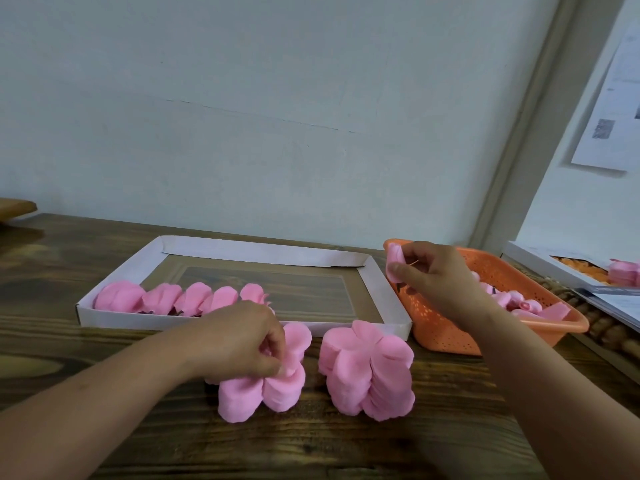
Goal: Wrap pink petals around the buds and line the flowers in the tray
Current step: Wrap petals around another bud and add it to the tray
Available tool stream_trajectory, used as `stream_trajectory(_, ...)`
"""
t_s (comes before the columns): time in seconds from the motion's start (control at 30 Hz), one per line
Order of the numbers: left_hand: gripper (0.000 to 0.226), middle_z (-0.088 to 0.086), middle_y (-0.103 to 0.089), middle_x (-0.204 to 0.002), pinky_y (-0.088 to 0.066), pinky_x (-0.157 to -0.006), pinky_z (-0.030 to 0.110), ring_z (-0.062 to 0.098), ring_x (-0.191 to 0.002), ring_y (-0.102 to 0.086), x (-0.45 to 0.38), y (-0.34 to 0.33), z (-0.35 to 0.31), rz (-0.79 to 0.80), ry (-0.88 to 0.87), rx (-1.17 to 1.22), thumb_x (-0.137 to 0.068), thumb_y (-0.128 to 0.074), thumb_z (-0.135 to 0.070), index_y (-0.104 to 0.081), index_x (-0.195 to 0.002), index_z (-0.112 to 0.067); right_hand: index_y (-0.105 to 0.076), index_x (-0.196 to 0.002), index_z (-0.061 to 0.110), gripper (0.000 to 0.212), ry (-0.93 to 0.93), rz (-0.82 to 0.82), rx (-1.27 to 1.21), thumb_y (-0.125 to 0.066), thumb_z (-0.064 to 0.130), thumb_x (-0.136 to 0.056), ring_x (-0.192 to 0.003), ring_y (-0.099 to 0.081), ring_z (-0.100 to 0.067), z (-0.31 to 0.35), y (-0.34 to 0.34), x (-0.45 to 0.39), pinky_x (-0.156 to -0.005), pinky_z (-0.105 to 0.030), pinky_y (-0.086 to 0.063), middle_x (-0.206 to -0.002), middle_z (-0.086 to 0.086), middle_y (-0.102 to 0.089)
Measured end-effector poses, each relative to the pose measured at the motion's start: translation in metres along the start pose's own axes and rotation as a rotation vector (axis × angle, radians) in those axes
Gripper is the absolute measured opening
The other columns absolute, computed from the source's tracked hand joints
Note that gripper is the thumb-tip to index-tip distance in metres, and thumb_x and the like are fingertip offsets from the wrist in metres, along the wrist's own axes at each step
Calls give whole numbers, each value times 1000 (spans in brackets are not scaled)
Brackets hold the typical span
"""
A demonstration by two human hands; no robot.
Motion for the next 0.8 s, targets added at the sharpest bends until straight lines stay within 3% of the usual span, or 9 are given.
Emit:
stream_trajectory(0.13, 21, -9, -65, -73, -40, -62, 13, 3, -66, -51, -2, 1, 3, -65, 11, -84, -91, -55, -30, -74, -86, -25, -67, -80, 6, 12, 3, 2, -7, -63, 15, -87, -62, -64, -12, 0, -1, 2, -62, -32, -52, -72, 0, -69)
stream_trajectory(0.23, 19, -13, -54, -73, -35, -67, 15, 4, -73, -49, -6, 0, 2, -143, 22, -210, -93, -52, -28, -70, -90, -25, -67, -79, 7, 9, -7, 7, -30, -64, 12, -87, -59, -63, -9, 1, -1, 3, -62, -30, -52, -71, -4, -68)
stream_trajectory(0.4, 17, -4, -68, -82, -41, -63, 5, 3, -74, -59, -1, 7, 2, -19, 25, -49, -86, -55, -14, -71, -86, -21, -66, -80, 3, 11, -17, 25, -68, -63, 10, -87, -60, -62, -9, 4, -3, 4, -59, -29, -52, -71, -8, -68)
stream_trajectory(0.5, 14, 0, -62, -80, -37, -62, 0, 1, -70, -56, 4, 9, 1, -50, 10, -22, -86, -55, -10, -66, -83, -19, -64, -81, 1, 10, -32, 39, -120, -61, 8, -88, -58, -61, -7, 4, -3, 4, -57, -23, -51, -66, -1, -66)
stream_trajectory(0.6, 20, -16, -60, -70, -39, -61, 3, -15, -67, -51, 7, 7, 0, -122, 8, -10, -92, -58, -23, -63, -74, -31, -64, -85, -2, 8, -53, 54, -245, -59, 3, -88, -61, -62, -10, 6, -5, 5, -59, -24, -52, -70, -4, -66)
stream_trajectory(0.67, 23, -28, -58, -67, -39, -60, 5, -15, -70, -52, 9, 9, -2, -211, 16, -52, -94, -56, -29, -65, -75, -37, -63, -87, -4, 9, -77, 80, -335, -57, 2, -90, -65, -62, -15, 10, -7, 7, -60, -27, -51, -71, -8, -66)
stream_trajectory(0.73, 20, -28, -59, -73, -37, -64, 3, -11, -75, -53, 9, 11, -2, -214, 17, 3, -96, -54, -26, -71, -90, -34, -62, -86, -3, 9, -126, 158, -486, -57, 4, -88, -68, -64, -20, 18, -11, 10, -60, -27, -51, -71, -9, -66)
stream_trajectory(0.8, 19, -24, -64, -80, -38, -66, 3, -11, -77, -55, 9, 14, 0, -220, 11, 84, -95, -56, -22, -73, -93, -30, -59, -89, -5, 18, -206, 289, -692, -59, 12, -81, -69, -66, -23, 31, -20, 17, -58, -26, -53, -74, -13, -66)
Point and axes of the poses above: each hand's wrist, its own x-axis away from the middle knuckle, its own y-axis out of the back of the hand, z = x × y, the point moved 2 cm from there along -x, towards the middle knuckle
